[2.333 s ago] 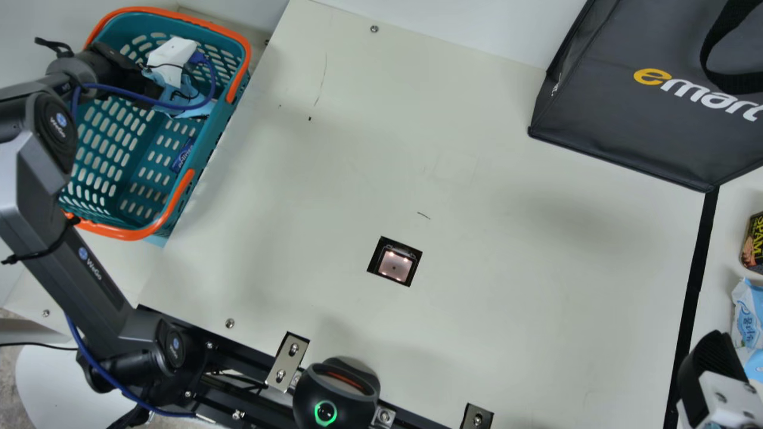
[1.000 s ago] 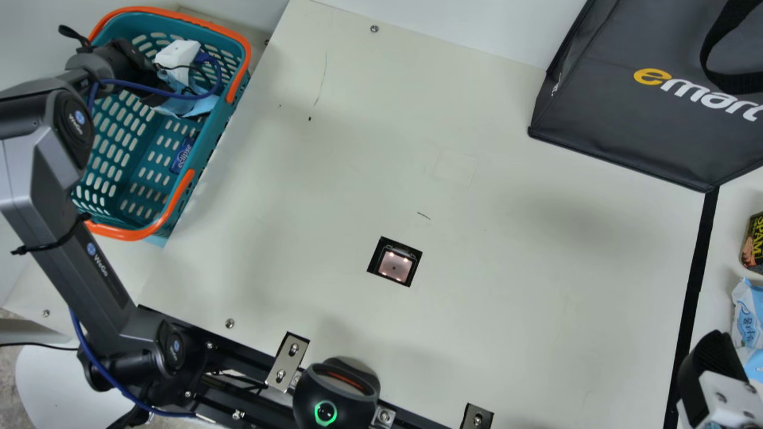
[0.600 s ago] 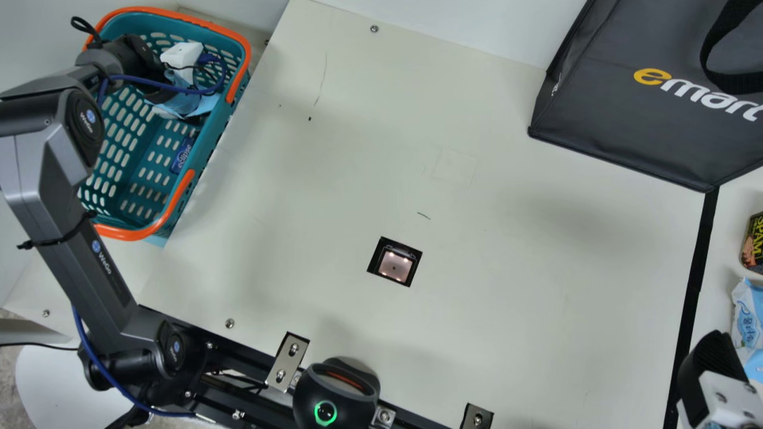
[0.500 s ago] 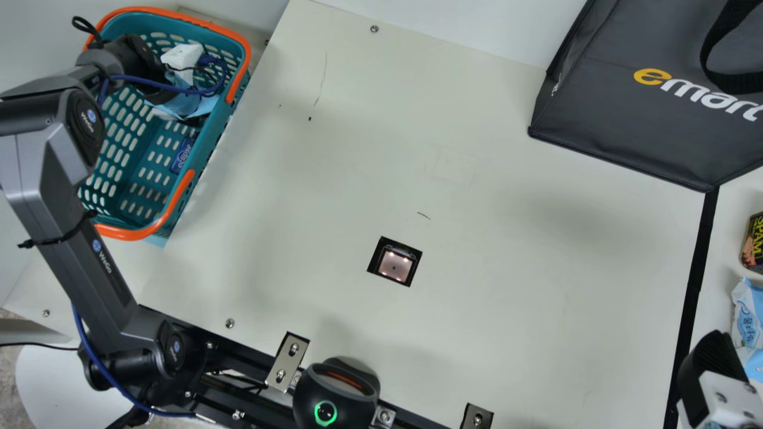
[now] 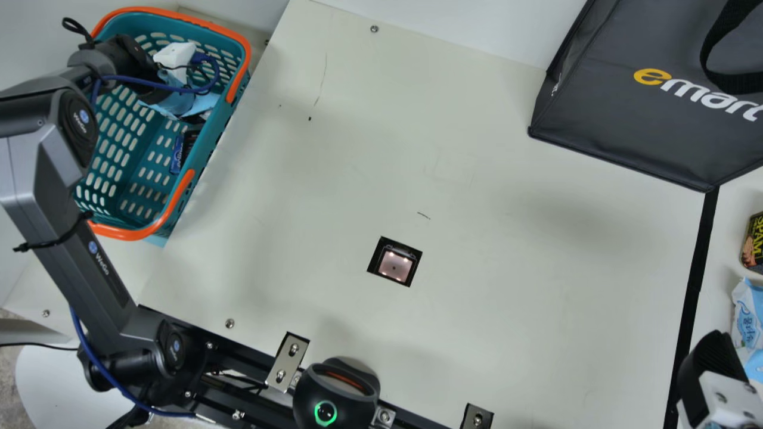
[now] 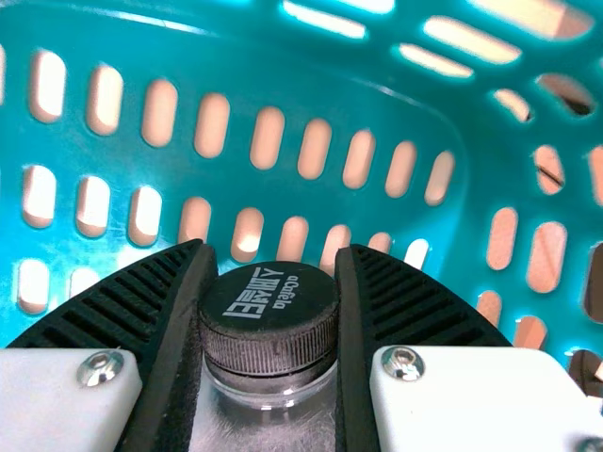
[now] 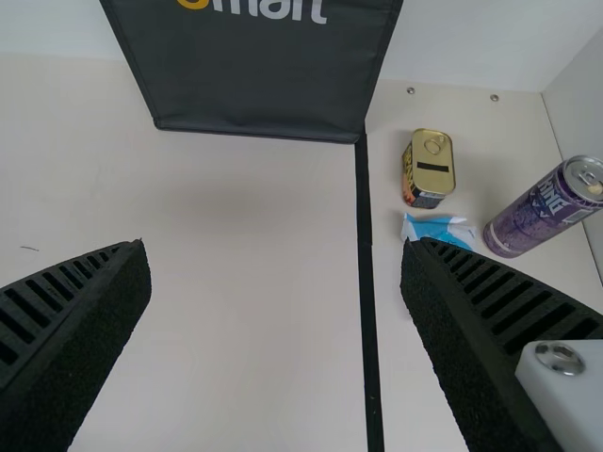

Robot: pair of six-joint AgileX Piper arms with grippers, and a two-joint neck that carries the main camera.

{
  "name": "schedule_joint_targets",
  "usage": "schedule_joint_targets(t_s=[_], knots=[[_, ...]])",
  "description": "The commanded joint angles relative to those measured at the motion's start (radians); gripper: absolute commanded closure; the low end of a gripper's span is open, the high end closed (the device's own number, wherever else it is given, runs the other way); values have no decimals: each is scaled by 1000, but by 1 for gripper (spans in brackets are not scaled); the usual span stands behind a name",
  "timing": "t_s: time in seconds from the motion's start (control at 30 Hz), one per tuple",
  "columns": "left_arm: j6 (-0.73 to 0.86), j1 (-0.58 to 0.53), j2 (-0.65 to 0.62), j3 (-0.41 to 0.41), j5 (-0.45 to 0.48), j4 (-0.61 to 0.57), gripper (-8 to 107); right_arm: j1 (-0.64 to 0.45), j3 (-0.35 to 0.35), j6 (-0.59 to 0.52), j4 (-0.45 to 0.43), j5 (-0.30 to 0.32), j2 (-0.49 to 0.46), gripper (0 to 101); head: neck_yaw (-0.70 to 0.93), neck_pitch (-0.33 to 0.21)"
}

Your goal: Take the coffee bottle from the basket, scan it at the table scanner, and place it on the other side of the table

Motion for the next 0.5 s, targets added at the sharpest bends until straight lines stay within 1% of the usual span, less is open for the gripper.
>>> schedule_joint_targets(t_s=[0.0, 0.17, 0.47], knots=[[4, 4, -14, 6, -3, -10, 107, 0, 0, 0, 0, 0, 0, 6, 2, -30], [19, 15, -63, 36, -17, -35, 107, 0, 0, 0, 0, 0, 0, 6, 2, -30], [41, 29, -168, 113, -42, -64, 107, 0, 0, 0, 0, -1, 0, 6, 2, -30]])
